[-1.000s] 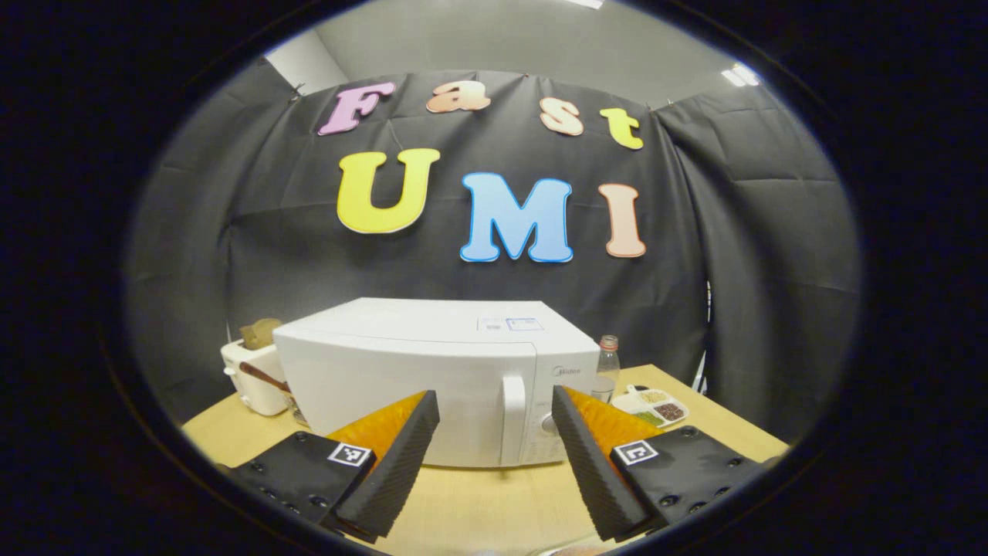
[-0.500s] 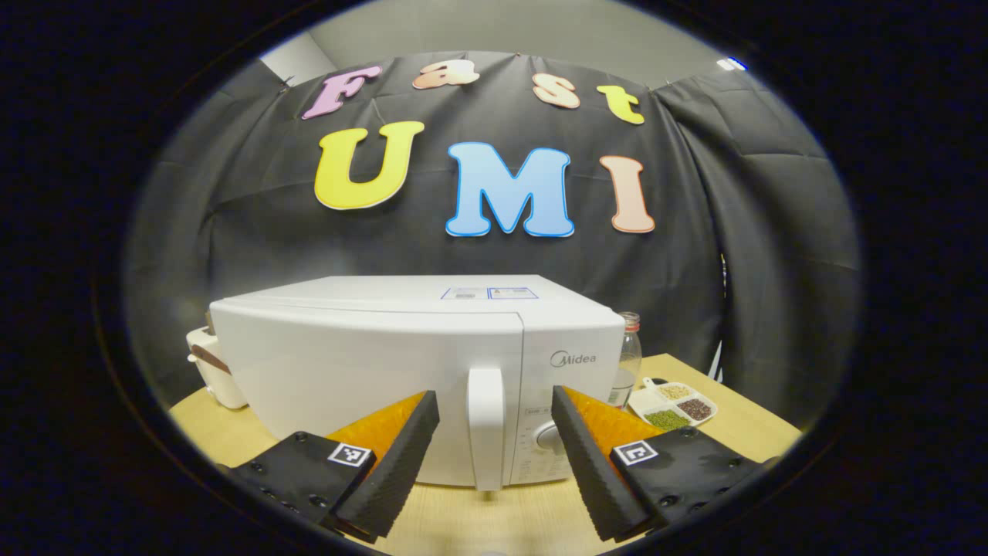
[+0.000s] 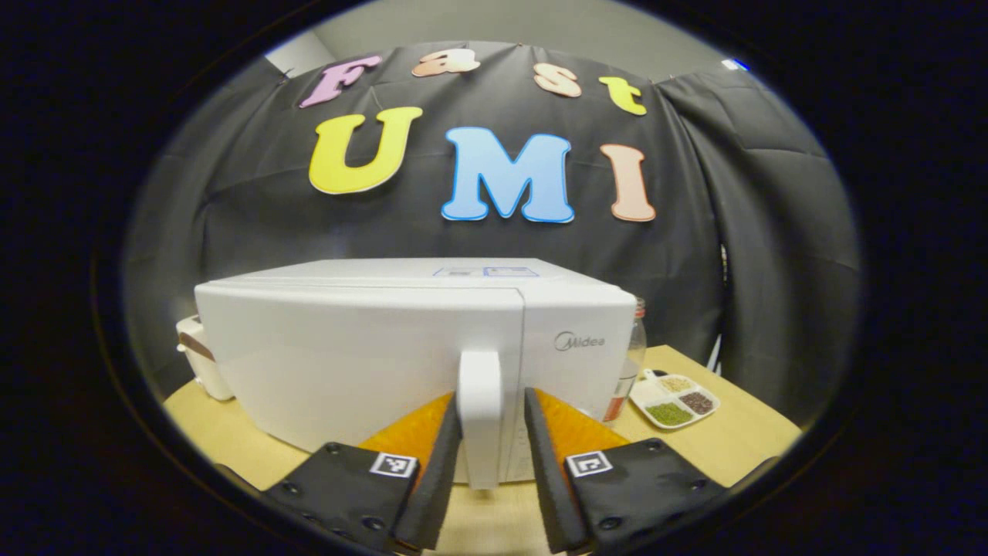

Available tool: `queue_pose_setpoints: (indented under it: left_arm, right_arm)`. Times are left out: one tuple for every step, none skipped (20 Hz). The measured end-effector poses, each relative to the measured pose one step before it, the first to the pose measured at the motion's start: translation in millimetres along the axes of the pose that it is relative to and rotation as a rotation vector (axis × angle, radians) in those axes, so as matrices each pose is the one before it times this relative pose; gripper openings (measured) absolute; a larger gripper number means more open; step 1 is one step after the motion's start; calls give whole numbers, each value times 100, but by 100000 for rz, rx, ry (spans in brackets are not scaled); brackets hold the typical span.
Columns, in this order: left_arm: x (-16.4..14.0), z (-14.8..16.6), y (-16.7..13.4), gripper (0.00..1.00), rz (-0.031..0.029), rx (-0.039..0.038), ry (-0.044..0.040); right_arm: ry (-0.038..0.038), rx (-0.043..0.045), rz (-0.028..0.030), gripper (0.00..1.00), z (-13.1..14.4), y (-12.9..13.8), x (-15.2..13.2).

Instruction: Open the microwave oven with the left hand, put the food in, and close the microwave oven.

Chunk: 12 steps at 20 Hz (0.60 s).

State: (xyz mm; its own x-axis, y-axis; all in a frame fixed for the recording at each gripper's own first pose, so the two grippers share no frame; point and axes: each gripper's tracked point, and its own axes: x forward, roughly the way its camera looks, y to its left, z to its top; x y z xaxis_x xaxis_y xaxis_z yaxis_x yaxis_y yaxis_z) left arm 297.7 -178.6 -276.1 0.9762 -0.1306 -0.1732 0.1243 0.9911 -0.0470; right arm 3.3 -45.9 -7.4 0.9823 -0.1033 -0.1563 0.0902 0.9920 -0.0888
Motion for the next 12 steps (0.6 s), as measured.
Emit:
queue_pose_setpoints:
  left_arm:
    - [-1003, 720, -46, 48, -1728, -2290, -1649]
    - [809, -424, -258, 37, -1693, -1677, -268]
    - [-214, -127, -105, 32, -782, -132, 504]
    - [2, -15, 249, 27, 159, 934, 330]
    - [114, 97, 84, 27, 962, 2187, 654]
    - [-151, -63, 13, 20, 471, 1065, 497]
    - [-75, 171, 0, 20, 260, -671, -359]
    - [69, -58, -6, 17, -341, 93, 313]
    - [78, -127, -40, 17, -337, 106, 266]
    - [-101, 16, -5, 16, -557, -59, -19]
    - [21, 17, 42, 16, -777, -135, 327]
    - [-53, -35, -65, 16, -705, -514, 291]
  right_arm:
    - [-357, 511, 456, 96, 211, 71, -79]
    - [36, 83, 18, 95, -8, -20, 19]
    - [-98, -99, 188, 95, 63, 76, -35]
    - [84, -217, -185, 95, -73, 8, -95]
    - [245, -315, 283, 95, -60, 123, -56]
    - [324, -25, 33, 95, -180, 123, -67]
    - [69, 106, 277, 95, 19, 129, -53]
    - [61, 29, 263, 95, -44, 166, -133]
    - [486, -307, 223, 95, -94, 70, -44]
    - [22, -106, -94, 95, -126, -52, -101]
    - [244, 373, -279, 95, 23, -81, -22]
    - [213, 655, 286, 95, -167, -43, -95]
